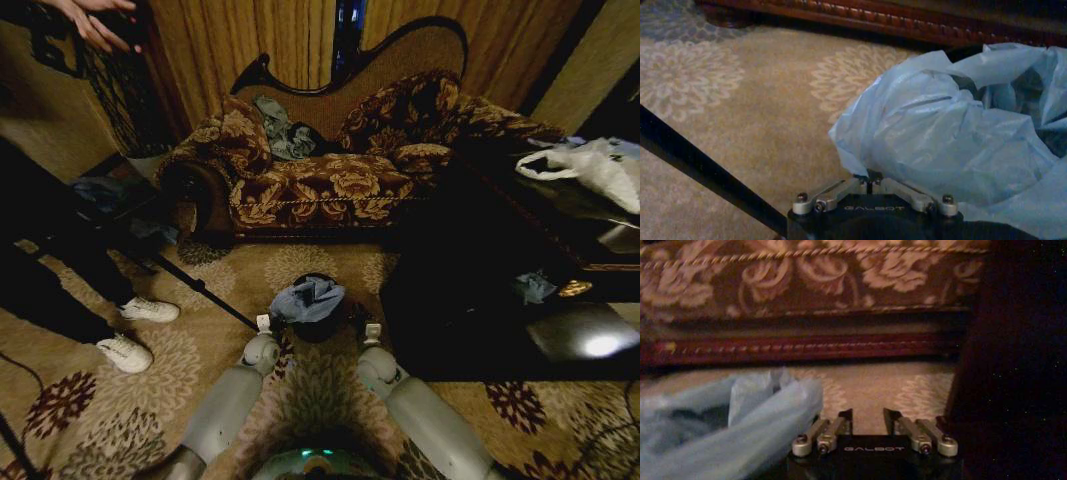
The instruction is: Place a garbage bag over the trash bin.
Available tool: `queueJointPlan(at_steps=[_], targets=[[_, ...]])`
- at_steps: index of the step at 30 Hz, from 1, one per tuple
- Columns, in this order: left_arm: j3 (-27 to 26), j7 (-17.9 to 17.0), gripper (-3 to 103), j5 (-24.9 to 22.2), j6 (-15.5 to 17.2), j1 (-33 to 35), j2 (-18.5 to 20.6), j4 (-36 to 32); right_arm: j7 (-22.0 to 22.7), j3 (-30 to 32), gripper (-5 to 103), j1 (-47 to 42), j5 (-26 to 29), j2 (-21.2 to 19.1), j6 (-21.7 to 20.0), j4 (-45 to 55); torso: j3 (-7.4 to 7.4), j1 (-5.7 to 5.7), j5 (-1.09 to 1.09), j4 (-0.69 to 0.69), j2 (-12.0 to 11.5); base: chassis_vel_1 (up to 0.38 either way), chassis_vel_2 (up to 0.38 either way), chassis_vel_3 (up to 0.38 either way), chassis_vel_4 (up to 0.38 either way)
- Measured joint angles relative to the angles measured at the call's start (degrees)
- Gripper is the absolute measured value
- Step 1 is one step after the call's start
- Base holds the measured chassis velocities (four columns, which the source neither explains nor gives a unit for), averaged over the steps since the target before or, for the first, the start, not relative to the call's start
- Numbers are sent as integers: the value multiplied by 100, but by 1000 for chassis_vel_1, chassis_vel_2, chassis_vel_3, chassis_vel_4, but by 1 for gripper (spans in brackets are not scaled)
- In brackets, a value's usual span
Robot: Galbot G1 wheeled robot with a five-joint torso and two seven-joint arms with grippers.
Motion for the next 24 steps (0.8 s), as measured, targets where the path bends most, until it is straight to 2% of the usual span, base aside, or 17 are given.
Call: queueJointPlan(at_steps=[1, 2, 4, 5, 8, 9, 11, 13, 15, 17, 22, 24], targets=[[-8, -23, 0, 2, -12, -8, -15, 5, 233, -66, 37, -46, 217, 42, -1, 160, 0, 0, 0, 0, 0, 0, 0, 0, 0], [-8, -23, 0, 2, -12, -8, -15, 5, 233, -66, 37, -46, 217, 42, -1, 160, 0, 0, 0, 0, 0, 0, 0, 0, 0], [-33, -80, 0, 8, -64, -40, -61, 65, 812, -245, 47, -87, 724, 301, -4, 365, 0, 0, 0, 1, 0, 0, 0, 0, 0], [-33, -80, 0, 8, -64, -40, -61, 65, 812, -245, 47, -87, 724, 301, -4, 365, 0, 0, 0, 1, 0, 0, 0, 0, 0], [-12, -82, 0, 54, -106, -37, -102, 83, 1263, -258, 63, -53, 1170, 841, 14, 257, 0, 0, 0, 1, 0, 0, 0, 0, 0], [-12, -82, 0, 54, -106, -37, -102, 83, 1263, -258, 63, -53, 1170, 841, 14, 257, 0, 0, 0, 1, 0, 0, 0, 0, 0], [4, -79, 0, 84, -109, -24, -133, 81, 1394, -222, 74, 6, 1341, 1091, 43, 162, 0, 0, -1, 1, 0, 0, 0, 0, 0], [8, -77, 0, 98, -110, -22, -144, 81, 1445, -204, 74, 38, 1448, 1198, 50, 139, 0, 0, -1, 1, 0, 0, 0, 0, 0], [16, -72, 0, 134, -116, -21, -166, 100, 1590, -138, 85, 120, 1804, 1472, 47, 109, 0, 0, -1, 2, 0, 0, 0, 0, 0], [18, -70, 0, 144, -117, -32, -167, 123, 1640, -116, 95, 145, 1925, 1582, 42, 75, 0, 0, -1, 2, 0, 0, 0, 0, 0], [17, -64, 0, 161, -129, -67, -165, 183, 1636, -113, 102, 140, 1957, 1590, 37, 59, 0, 0, -1, 1, 0, 0, 0, 0, 0], [16, -61, 0, 164, -133, -76, -165, 202, 1614, -119, 99, 137, 1947, 1570, 37, 28, 0, 0, -1, 1, 0, 0, 0, 0, 0]])
